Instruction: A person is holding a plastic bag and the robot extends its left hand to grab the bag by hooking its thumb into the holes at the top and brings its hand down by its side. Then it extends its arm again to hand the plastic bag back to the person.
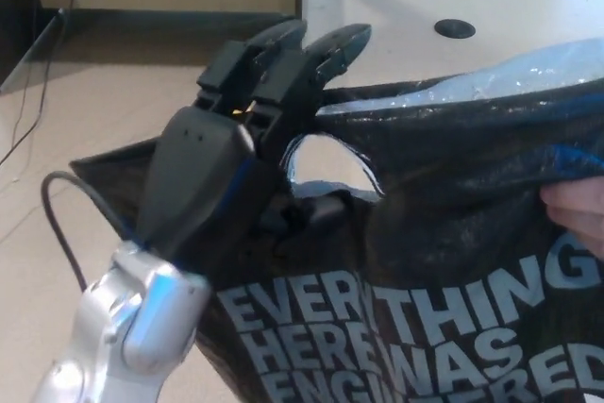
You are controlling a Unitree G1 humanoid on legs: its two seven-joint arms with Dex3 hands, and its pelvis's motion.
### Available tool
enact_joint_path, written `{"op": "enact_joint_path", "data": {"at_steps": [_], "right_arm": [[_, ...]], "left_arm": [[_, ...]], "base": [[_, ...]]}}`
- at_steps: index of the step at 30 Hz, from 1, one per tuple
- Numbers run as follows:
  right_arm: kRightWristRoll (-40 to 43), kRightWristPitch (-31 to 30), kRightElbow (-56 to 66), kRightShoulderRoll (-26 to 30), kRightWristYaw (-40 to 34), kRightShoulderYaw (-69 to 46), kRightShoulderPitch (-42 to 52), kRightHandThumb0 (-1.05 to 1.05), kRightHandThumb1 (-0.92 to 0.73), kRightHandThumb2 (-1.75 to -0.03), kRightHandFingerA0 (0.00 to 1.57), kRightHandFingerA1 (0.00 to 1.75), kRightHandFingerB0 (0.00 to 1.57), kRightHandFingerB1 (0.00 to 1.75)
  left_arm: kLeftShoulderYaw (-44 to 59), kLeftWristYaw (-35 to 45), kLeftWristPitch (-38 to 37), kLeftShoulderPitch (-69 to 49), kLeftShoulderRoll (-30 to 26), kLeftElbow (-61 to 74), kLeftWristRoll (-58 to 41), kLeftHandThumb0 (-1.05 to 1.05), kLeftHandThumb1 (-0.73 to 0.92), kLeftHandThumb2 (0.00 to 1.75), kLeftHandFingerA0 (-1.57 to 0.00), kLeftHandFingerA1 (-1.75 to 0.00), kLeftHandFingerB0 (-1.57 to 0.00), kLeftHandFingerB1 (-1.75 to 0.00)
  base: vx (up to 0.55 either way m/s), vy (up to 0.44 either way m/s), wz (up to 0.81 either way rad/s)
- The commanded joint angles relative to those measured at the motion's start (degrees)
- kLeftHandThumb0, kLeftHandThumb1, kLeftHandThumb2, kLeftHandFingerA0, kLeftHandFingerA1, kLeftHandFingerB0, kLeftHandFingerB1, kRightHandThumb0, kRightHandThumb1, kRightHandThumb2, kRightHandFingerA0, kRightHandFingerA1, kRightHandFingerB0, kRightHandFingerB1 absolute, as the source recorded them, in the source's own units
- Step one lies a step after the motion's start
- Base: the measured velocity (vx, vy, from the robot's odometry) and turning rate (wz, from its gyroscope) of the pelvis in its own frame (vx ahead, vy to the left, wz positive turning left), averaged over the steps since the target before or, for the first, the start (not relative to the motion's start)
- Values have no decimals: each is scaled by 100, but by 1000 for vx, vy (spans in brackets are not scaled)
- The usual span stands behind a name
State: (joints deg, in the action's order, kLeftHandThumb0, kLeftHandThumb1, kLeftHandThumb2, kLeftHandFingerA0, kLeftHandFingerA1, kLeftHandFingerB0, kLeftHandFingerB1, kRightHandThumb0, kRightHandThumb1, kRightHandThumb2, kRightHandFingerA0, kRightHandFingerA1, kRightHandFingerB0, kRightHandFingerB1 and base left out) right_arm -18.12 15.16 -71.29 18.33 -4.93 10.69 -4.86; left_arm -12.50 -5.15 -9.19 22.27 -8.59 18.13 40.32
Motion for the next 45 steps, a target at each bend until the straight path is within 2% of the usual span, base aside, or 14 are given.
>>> {"op": "enact_joint_path", "data": {"at_steps": [1, 2, 4, 10, 11, 12, 20, 21, 32, 34, 39, 40, 41, 45], "right_arm": [[23, 45, 7, 66, 65, -35, -26, -34, -66, -59, 71, 45, 56, 39], [26, 50, 3, 67, 77, -42, -76, -40, -57, -80, 64, 57, 51, 51], [-32, -23, 1, 75, 50, 2, -172, -35, -68, -59, 71, 44, 56, 38], [27, -34, 7, 63, 105, -43, -266, -32, -68, -61, 71, 46, 55, 39], [-24, -54, 5, 48, 58, 0, -281, -33, -67, -61, 73, 48, 55, 39], [-31, -44, 6, 58, 71, 8, -283, -34, -67, -61, 72, 49, 56, 40], [-6, -95, -56, 39, 144, -6, -392, -33, -67, -61, 70, 46, 55, 39], [2, -84, -57, 38, 147, -13, -393, -34, -67, -61, 71, 46, 55, 39], [-24, -158, -54, 24, 79, 1, -464, -33, -67, -60, 68, 44, 56, 39], [-19, -115, -44, 18, 83, 0, -445, -34, -68, -59, 69, 44, 56, 39], [-8, -93, -7, 0, 99, 6, -287, -33, -68, -61, 72, 46, 55, 39], [-45, -107, -3, 8, 51, 35, -266, -33, -68, -61, 74, 46, 55, 39], [-9, -101, -13, 7, 58, 2, -228, -35, -68, -60, 71, 45, 56, 38], [-13, -109, -5, 51, 85, -7, -339, -39, -57, -81, 64, 57, 51, 51]], "left_arm": [[41, 12, 397, 457, 43, -286, 284, -56, 42, 66, -16, -39, -11, -34], [71, -10, 444, 605, 43, -350, 302, -57, 41, 67, -16, -39, -10, -34], [152, -34, 494, 893, 42, -444, 267, -27, 28, 86, -6, -50, -5, -49], [229, -6, 471, 1242, -59, -515, 221, -29, 30, 87, -7, -50, -6, -50], [265, -26, 416, 1247, -88, -517, 169, -58, 42, 69, -21, -41, -14, -36], [280, -24, 401, 1257, -100, -523, 145, -28, 29, 87, -9, -51, -8, -50], [287, -1, 460, 1404, -66, -659, 108, -27, 29, 87, -11, -51, -10, -50], [251, -26, 473, 1435, -58, -704, 179, -57, 43, 69, -24, -41, -19, -37], [-239, -462, 393, 1799, 373, -1528, 385, -48, 48, 55, -45, -37, -26, -30], [-324, -531, 313, 1857, 428, -1701, 364, -45, 51, 55, -67, -76, -27, -30], [-668, -548, 365, 1792, 744, -2009, 341, -38, 57, 58, -99, -49, -27, -31], [-743, -546, 380, 1755, 807, -2049, 349, -35, 62, 60, -108, -72, -29, -32], [-889, -450, 473, 1598, 897, -1959, 379, -31, 80, 66, -103, -144, -29, -31], [-941, -699, 246, 1431, 994, -2071, 234, -14, 80, 72, -98, -171, -44, -36]], "base": [[0, 0, 0], [0, 0, 0], [0, 0, 0], [0, 0, 0], [0, 0, 0], [0, 0, 0], [0, 0, 0], [0, 0, 0], [0, 0, 0], [0, 0, 0], [0, 0, 0], [0, 0, 0], [0, 0, 0], [0, 0, 0]]}}
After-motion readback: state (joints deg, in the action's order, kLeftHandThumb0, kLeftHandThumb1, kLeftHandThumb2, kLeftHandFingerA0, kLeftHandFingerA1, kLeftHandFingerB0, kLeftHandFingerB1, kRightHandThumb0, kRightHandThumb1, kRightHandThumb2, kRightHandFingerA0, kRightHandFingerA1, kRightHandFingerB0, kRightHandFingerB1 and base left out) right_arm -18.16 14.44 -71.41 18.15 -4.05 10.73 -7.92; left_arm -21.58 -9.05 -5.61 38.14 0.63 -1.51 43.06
